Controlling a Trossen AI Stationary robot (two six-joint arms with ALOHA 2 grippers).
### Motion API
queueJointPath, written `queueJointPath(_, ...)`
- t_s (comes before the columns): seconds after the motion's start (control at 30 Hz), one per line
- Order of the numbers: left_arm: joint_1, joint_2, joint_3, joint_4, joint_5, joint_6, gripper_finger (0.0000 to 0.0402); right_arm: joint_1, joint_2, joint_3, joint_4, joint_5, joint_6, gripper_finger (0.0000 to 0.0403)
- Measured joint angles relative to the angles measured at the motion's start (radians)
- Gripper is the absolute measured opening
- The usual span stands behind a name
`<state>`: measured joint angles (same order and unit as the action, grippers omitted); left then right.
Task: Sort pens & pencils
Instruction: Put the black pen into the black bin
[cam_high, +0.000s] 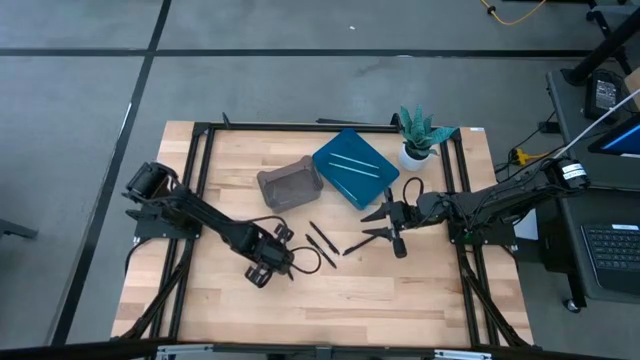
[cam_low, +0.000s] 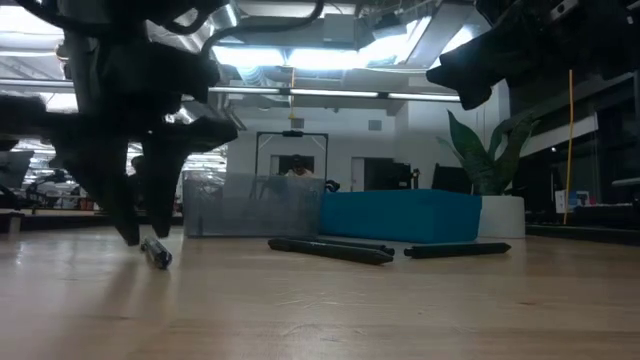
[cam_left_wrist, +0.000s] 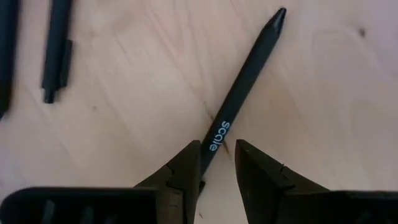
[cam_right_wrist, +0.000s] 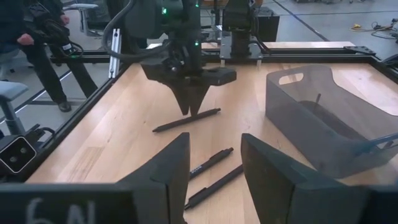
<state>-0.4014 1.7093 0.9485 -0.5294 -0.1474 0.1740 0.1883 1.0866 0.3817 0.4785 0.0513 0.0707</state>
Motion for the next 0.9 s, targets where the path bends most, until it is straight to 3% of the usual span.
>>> queueJointPath(0.47,0.031,0.071,0.005,0.01,0.061,0.041,0.0092,0.0,0.0,0.0,-0.013,-0.002,-0.001,0.0145)
queueJointPath(0.7,0.032,0.072,0.003,0.01,0.068,0.012,0.0023,0.0,0.0,0.0,-0.025,-0.002,-0.001,0.0145)
queueJointPath(0.9,0.034,0.072,0.002,0.013,0.063,-0.04,0.0019,0.001,0.0,0.0,-0.036,-0.002,0.0,0.0145)
